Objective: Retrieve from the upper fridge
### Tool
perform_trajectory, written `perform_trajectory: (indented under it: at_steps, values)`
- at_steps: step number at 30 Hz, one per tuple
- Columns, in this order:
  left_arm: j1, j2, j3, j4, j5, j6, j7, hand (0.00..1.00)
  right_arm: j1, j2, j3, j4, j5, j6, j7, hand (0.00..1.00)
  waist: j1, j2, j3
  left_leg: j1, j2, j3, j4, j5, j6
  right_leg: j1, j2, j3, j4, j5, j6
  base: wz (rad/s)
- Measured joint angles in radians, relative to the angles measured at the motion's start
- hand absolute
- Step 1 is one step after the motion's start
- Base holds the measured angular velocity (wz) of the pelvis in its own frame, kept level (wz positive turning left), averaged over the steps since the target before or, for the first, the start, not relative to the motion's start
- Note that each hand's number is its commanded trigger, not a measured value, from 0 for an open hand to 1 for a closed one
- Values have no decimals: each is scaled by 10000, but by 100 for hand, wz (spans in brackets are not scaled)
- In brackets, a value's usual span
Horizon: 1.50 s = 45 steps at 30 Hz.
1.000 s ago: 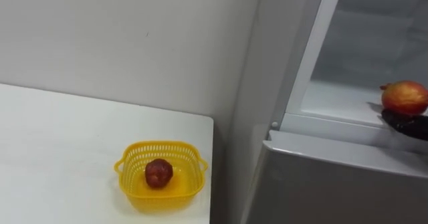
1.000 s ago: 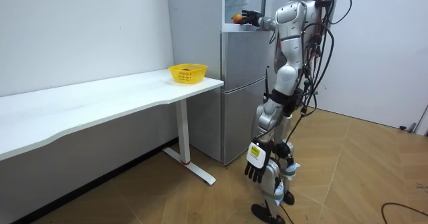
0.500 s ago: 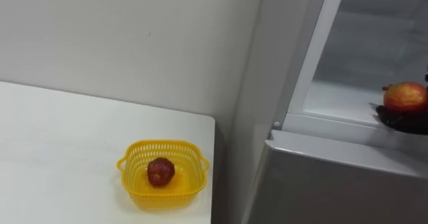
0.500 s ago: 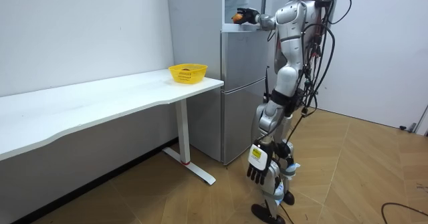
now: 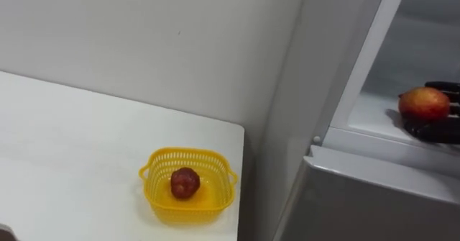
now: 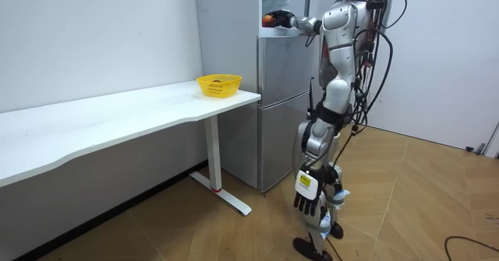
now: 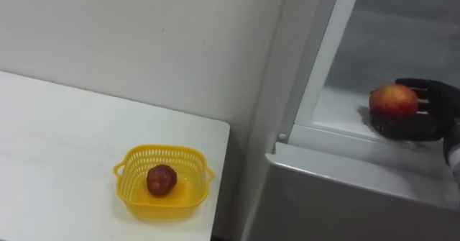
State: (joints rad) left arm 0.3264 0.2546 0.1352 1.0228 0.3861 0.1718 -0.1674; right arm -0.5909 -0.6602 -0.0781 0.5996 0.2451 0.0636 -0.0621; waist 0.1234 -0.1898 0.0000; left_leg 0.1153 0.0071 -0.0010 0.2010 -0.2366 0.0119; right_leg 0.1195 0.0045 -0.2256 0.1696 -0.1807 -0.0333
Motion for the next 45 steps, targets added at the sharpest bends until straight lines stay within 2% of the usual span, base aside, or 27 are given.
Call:
perform_trajectory:
  at_steps: [4,7,22,27,31,36,39,41,43,45]
  values:
    - [-28,7,-1,0,0,0,-1,0,-164,-25,166,-1,-176,-13,30,100,7,104,7,-14,2,-15,-44,-4,-1,13,5,-10,9,0,0,0]
    - [-43,6,-2,0,0,-10,-3,0,-205,-40,168,-9,-204,-17,154,100,4,180,-22,-17,-1,-33,-44,-4,-1,23,3,-36,12,0,0,1]
    - [-179,2,0,-9,11,-9,129,0,-321,-40,221,-154,-201,-71,179,100,-86,228,-24,-54,-10,-85,-8,-2,-2,72,-13,-198,-5,-1,2,2]
    - [-267,-2,1,-24,6,-67,276,0,-320,-39,424,-754,-66,-58,90,100,-97,348,-44,-188,-5,-81,12,3,-10,-43,-7,-199,6,0,1,0]
    - [-306,-1,52,-24,13,-225,335,0,-291,-32,511,-1680,-96,-40,-126,100,-139,461,-41,-206,-10,-58,17,4,-10,-72,-12,-177,6,0,1,0]
    - [-321,-56,67,-18,2,-308,505,0,-97,27,513,-3265,-364,-56,-439,100,-174,479,-47,-121,-11,-44,38,5,-10,19,-15,-182,-6,0,2,0]
    - [-334,-60,-20,-13,-46,-323,576,0,276,27,529,-4484,-488,-51,-864,100,-156,534,-8,-3,-10,-32,30,5,-10,104,-16,-148,-2,0,2,-2]
    - [-388,-121,-143,-11,-41,-324,693,0,281,27,530,-5061,-497,-53,-1102,100,-161,613,36,-12,4,129,5,5,-9,39,-6,44,3,-1,3,-19]
    - [-375,-152,-240,-5,-38,-324,718,0,284,27,547,-5481,-493,-54,-1137,100,-228,697,66,-13,6,147,-36,5,-9,20,-2,42,9,0,3,-8]
    - [-386,-163,-331,-6,-37,-325,733,0,284,28,560,-5807,-474,-55,-1159,100,-361,760,30,3,18,184,-48,5,-9,16,8,71,20,0,2,-4]
